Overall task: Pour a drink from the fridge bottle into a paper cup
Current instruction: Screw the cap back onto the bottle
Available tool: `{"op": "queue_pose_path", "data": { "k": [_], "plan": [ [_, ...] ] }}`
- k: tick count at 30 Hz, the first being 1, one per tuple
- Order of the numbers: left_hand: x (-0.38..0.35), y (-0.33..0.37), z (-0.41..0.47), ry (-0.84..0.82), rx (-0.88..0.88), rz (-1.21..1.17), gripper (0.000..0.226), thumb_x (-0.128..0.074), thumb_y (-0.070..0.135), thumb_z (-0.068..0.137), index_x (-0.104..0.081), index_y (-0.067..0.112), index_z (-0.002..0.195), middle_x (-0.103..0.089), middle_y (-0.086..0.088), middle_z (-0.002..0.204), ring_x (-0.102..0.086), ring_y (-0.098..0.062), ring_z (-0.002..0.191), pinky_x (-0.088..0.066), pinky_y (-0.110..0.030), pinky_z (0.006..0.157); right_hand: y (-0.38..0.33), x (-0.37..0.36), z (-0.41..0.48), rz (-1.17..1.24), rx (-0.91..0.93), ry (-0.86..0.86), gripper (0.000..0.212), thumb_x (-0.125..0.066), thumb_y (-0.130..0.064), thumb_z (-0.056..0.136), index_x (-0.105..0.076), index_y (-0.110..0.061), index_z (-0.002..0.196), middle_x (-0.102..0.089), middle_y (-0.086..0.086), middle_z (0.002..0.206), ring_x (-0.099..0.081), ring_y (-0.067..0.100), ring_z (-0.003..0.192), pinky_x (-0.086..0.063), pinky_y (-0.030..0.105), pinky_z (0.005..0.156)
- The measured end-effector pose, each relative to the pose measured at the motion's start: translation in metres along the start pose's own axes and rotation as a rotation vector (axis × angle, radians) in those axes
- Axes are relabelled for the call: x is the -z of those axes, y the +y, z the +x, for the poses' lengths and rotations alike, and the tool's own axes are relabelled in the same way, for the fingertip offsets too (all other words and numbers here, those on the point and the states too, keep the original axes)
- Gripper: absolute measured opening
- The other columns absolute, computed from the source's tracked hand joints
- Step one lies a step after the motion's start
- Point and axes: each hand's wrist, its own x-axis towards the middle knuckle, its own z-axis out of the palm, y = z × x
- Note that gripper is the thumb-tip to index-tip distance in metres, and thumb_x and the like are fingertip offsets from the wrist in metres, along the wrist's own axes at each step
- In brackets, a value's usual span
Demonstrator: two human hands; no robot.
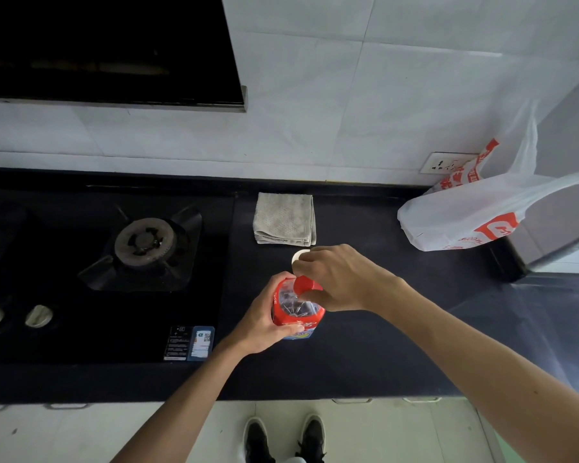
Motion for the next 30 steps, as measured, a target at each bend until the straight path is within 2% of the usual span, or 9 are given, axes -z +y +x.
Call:
{"op": "queue_pose_path", "data": {
  "k": [5, 7, 11, 17, 19, 21, 24, 27, 30],
  "plan": [
    [0.000, 0.000, 0.000, -0.013, -0.005, -0.015, 0.086, -0.086, 0.010, 0.073, -0.034, 0.043, 0.134, -0.051, 0.030, 0.124, -0.054, -0.004, 0.125, -0.053, -0.020, 0.090, -0.006, -0.017, 0.002, -0.052, -0.133, 0.138, 0.045, -0.071, -0.051, 0.082, -0.059, -0.011, 0.066, -0.045, -0.004, 0.051, -0.034, 0.016, 0.041, -0.020, 0.024, 0.044],
    [0.000, 0.001, 0.000, -0.008, -0.002, -0.021, 0.087, -0.086, 0.012, 0.074, -0.034, 0.042, 0.136, -0.051, 0.027, 0.126, -0.054, -0.005, 0.125, -0.054, -0.022, 0.092, -0.005, -0.020, 0.000, -0.040, -0.122, 0.122, 0.045, -0.068, -0.055, 0.084, -0.063, -0.012, 0.074, -0.052, -0.004, 0.057, -0.042, 0.015, 0.044, -0.023, 0.024, 0.045],
    [-0.002, 0.000, 0.000, 0.000, -0.003, -0.023, 0.088, -0.087, 0.014, 0.073, -0.034, 0.034, 0.141, -0.053, 0.013, 0.132, -0.055, -0.008, 0.126, -0.053, -0.022, 0.094, 0.002, -0.007, -0.009, 0.119, 0.014, -0.030, 0.042, -0.060, -0.042, 0.095, -0.053, -0.022, 0.131, -0.059, -0.001, 0.105, -0.060, 0.016, 0.089, -0.047, 0.027, 0.064],
    [-0.001, -0.002, 0.001, -0.006, 0.018, -0.001, 0.091, -0.088, 0.019, 0.072, -0.032, 0.036, 0.142, -0.051, 0.012, 0.134, -0.054, -0.006, 0.126, -0.055, -0.030, 0.098, 0.000, -0.001, -0.007, 0.081, 0.003, -0.036, 0.034, -0.056, -0.031, 0.098, -0.057, -0.014, 0.128, -0.066, 0.004, 0.109, -0.064, 0.026, 0.093, -0.049, 0.033, 0.069],
    [-0.001, -0.001, 0.000, -0.011, 0.014, 0.004, 0.090, -0.087, 0.017, 0.073, -0.032, 0.041, 0.140, -0.051, 0.016, 0.133, -0.053, -0.005, 0.126, -0.055, -0.027, 0.096, -0.004, -0.004, -0.004, 0.018, -0.033, -0.015, 0.038, -0.057, -0.042, 0.097, -0.060, -0.011, 0.118, -0.070, 0.005, 0.095, -0.064, 0.025, 0.075, -0.041, 0.030, 0.060],
    [0.000, 0.000, 0.001, -0.018, 0.004, -0.003, 0.088, -0.086, 0.012, 0.074, -0.033, 0.043, 0.137, -0.051, 0.021, 0.130, -0.053, -0.006, 0.127, -0.054, -0.025, 0.095, -0.006, -0.013, -0.004, -0.100, -0.084, 0.047, 0.043, -0.064, -0.054, 0.089, -0.066, -0.011, 0.089, -0.062, 0.002, 0.063, -0.045, 0.022, 0.045, -0.031, 0.028, 0.047],
    [0.000, 0.002, 0.002, -0.033, 0.004, -0.022, 0.087, -0.086, 0.009, 0.074, -0.035, 0.041, 0.137, -0.052, 0.027, 0.127, -0.054, -0.006, 0.126, -0.054, -0.026, 0.094, -0.006, -0.021, -0.001, -0.116, -0.179, 0.104, 0.050, -0.073, -0.058, 0.078, -0.059, -0.013, 0.061, -0.047, -0.002, 0.044, -0.027, 0.017, 0.036, -0.020, 0.023, 0.042],
    [-0.001, 0.003, 0.001, -0.038, 0.010, -0.030, 0.088, -0.086, 0.012, 0.074, -0.034, 0.043, 0.137, -0.053, 0.026, 0.126, -0.055, -0.007, 0.125, -0.054, -0.024, 0.094, -0.005, -0.025, -0.004, -0.059, -0.111, 0.121, 0.042, -0.064, -0.056, 0.087, -0.065, -0.014, 0.087, -0.058, -0.002, 0.063, -0.046, 0.017, 0.047, -0.030, 0.026, 0.042],
    [-0.002, 0.003, 0.001, -0.037, 0.003, -0.033, 0.088, -0.087, 0.016, 0.073, -0.034, 0.035, 0.141, -0.055, 0.015, 0.130, -0.057, -0.012, 0.125, -0.054, -0.030, 0.098, -0.004, -0.019, -0.016, 0.035, 0.005, 0.062, 0.039, -0.058, -0.042, 0.095, -0.055, -0.016, 0.125, -0.063, 0.002, 0.099, -0.063, 0.019, 0.082, -0.052, 0.031, 0.057]
  ]
}}
